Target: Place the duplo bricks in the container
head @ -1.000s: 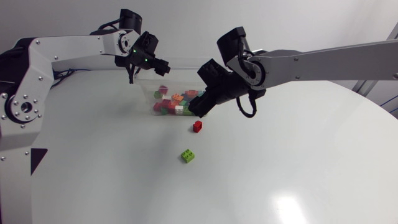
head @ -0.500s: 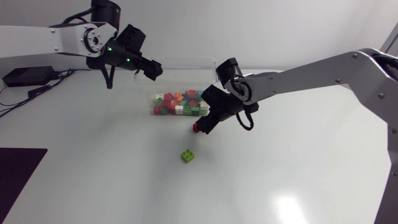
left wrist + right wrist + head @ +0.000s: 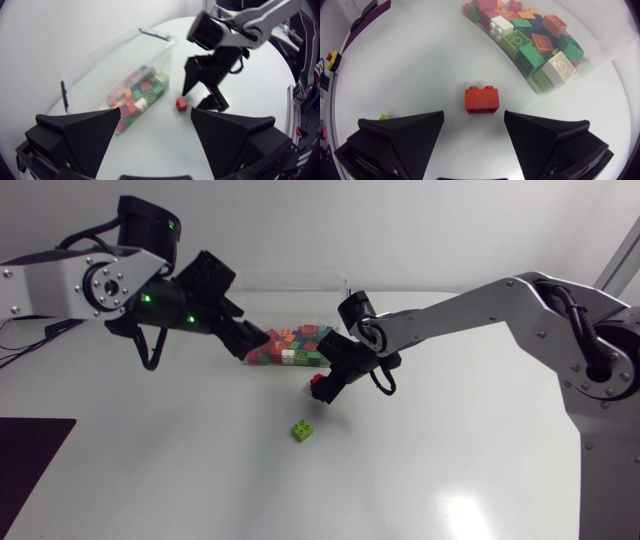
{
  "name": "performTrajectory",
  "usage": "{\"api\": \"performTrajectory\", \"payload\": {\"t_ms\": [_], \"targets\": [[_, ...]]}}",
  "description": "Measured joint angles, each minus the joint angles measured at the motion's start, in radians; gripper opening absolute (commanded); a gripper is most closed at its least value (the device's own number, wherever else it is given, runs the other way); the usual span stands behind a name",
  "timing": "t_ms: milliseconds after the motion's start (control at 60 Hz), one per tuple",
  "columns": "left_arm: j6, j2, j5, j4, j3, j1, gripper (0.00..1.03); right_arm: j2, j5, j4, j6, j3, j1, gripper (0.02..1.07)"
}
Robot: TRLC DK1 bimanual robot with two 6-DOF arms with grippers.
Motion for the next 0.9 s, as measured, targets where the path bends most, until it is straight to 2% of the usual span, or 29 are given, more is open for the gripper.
{"api": "performTrajectory", "payload": {"t_ms": [67,217,467,733,900], "targets": [[0.034,-0.007,0.018,-0.032,-0.039,-0.022,0.98,0.013,0.0,0.0,-0.007,0.019,0.0,0.88],[0.074,0.0,0.026,-0.049,-0.092,-0.06,0.97,0.038,0.0,0.003,-0.011,0.044,0.0,0.75],[0.084,0.103,0.034,-0.049,-0.12,-0.111,0.96,0.063,-0.007,0.016,-0.022,0.055,0.002,0.28],[0.096,0.198,0.041,-0.077,-0.12,-0.157,0.94,0.06,-0.02,0.014,-0.037,0.053,0.002,0.26],[0.095,0.245,0.035,-0.092,-0.116,-0.204,0.93,-0.02,-0.022,0.014,-0.037,0.005,-0.001,0.26]]}}
